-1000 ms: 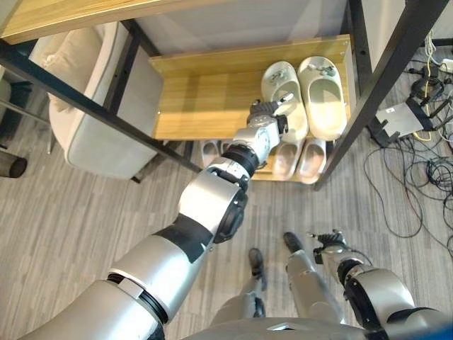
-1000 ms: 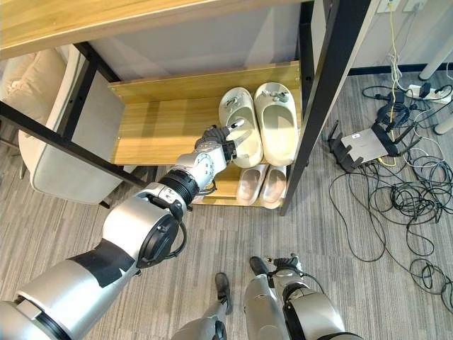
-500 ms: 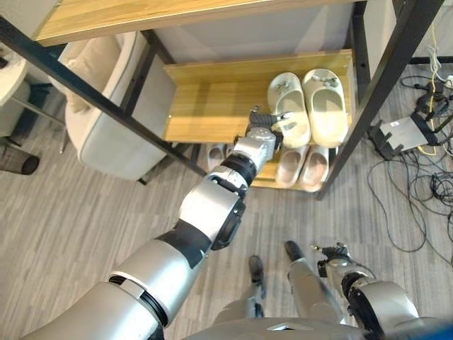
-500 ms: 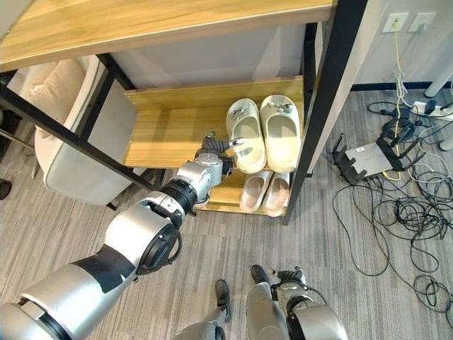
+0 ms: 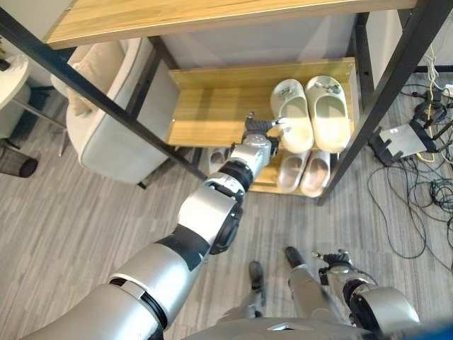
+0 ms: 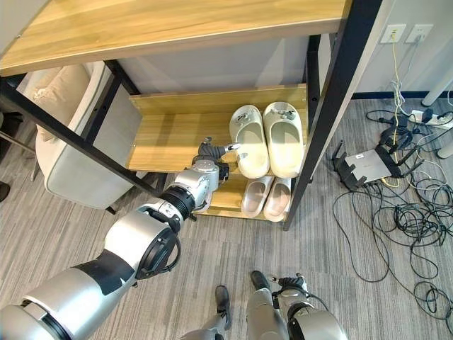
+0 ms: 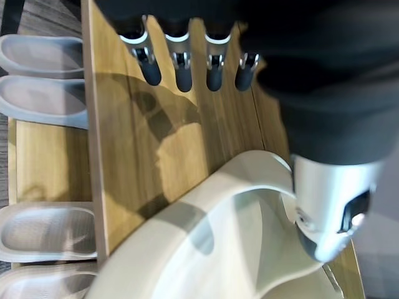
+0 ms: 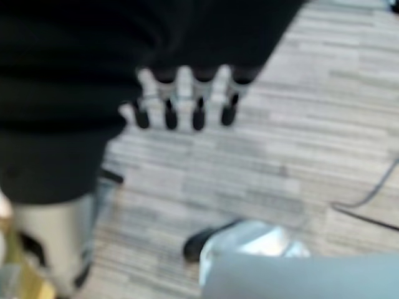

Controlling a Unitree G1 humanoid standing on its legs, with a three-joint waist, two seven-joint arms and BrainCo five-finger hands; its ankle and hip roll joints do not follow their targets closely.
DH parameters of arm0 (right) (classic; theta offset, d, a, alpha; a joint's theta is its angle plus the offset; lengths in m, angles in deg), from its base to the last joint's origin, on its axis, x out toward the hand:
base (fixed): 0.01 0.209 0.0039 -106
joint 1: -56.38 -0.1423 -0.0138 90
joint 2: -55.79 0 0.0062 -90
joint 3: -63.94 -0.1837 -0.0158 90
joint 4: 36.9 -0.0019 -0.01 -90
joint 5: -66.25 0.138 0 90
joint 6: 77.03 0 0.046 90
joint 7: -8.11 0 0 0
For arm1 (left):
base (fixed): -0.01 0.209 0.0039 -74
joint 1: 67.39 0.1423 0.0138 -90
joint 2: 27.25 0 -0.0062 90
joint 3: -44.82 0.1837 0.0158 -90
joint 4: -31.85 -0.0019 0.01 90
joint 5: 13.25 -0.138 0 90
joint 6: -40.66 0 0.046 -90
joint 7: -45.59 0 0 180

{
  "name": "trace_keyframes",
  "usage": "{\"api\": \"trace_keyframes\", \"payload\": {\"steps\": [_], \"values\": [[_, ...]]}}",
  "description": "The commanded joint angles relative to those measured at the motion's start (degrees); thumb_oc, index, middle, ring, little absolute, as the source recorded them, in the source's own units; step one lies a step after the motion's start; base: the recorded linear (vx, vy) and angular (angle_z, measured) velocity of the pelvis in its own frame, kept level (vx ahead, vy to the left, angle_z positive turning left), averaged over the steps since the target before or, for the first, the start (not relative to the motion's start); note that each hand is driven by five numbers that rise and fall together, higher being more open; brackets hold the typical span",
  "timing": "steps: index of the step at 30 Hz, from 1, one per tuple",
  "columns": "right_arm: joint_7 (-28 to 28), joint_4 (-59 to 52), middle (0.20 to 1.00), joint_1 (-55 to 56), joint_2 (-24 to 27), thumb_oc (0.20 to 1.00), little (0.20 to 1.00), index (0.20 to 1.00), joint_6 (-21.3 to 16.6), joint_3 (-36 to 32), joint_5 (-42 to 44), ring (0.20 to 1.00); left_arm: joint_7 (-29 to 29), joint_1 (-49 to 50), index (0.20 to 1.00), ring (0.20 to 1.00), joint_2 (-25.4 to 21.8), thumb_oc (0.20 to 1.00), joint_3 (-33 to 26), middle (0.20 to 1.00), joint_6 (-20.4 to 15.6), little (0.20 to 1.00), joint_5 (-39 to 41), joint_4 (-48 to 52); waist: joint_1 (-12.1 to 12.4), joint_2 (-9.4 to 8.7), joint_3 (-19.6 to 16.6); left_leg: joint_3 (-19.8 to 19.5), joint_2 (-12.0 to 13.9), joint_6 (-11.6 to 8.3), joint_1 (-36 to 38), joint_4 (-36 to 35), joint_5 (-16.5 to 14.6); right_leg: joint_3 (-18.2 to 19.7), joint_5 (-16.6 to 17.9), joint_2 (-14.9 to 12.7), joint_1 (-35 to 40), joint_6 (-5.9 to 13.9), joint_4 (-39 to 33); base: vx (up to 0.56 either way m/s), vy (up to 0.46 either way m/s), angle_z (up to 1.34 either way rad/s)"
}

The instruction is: Arrange the slippers neatly on the shoe rack.

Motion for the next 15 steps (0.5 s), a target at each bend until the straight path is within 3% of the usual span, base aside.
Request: {"api": "trace_keyframes", "payload": {"steps": [1, 5, 15], "values": [[-0.34, 3.02, 1.000, -2.64, 0.74, 1.000, 1.000, 1.000, -1.64, -1.34, -0.86, 1.000, -0.90, -5.62, 1.000, 1.000, 9.45, 1.000, -5.10, 1.000, -4.04, 1.000, -3.58, -0.12, -0.13, 2.02, 4.27, -1.77, -0.05, -0.35, 8.42, 0.04, -3.65, 1.01, 3.21, 2.42, -1.49, -1.02, 0.42, 0.00, 0.000, 0.00], [-0.47, 2.40, 1.000, -1.40, 0.74, 1.000, 1.000, 1.000, -1.83, -1.95, -0.33, 1.000, -0.14, -2.05, 1.000, 1.000, 9.43, 1.000, -2.24, 1.000, -3.21, 1.000, -7.07, 3.04, 0.29, 1.88, 4.17, -2.39, 0.37, -0.30, 9.16, 0.04, -3.44, 0.29, 2.98, 2.58, -0.45, -1.14, 0.46, 0.00, -0.011, 0.02], [-0.52, -0.10, 1.000, 2.68, -1.00, 1.000, 1.000, 1.000, -2.59, -4.08, 0.59, 1.000, 4.85, 15.62, 1.000, 1.000, 5.46, 1.000, 8.68, 1.000, 4.00, 1.000, -19.27, 19.36, 3.25, 1.04, 3.34, -6.03, 1.33, -0.38, 11.88, 0.04, -2.90, -3.57, 2.52, 1.41, 5.01, -1.05, -1.37, 0.00, -0.010, 0.18]]}}
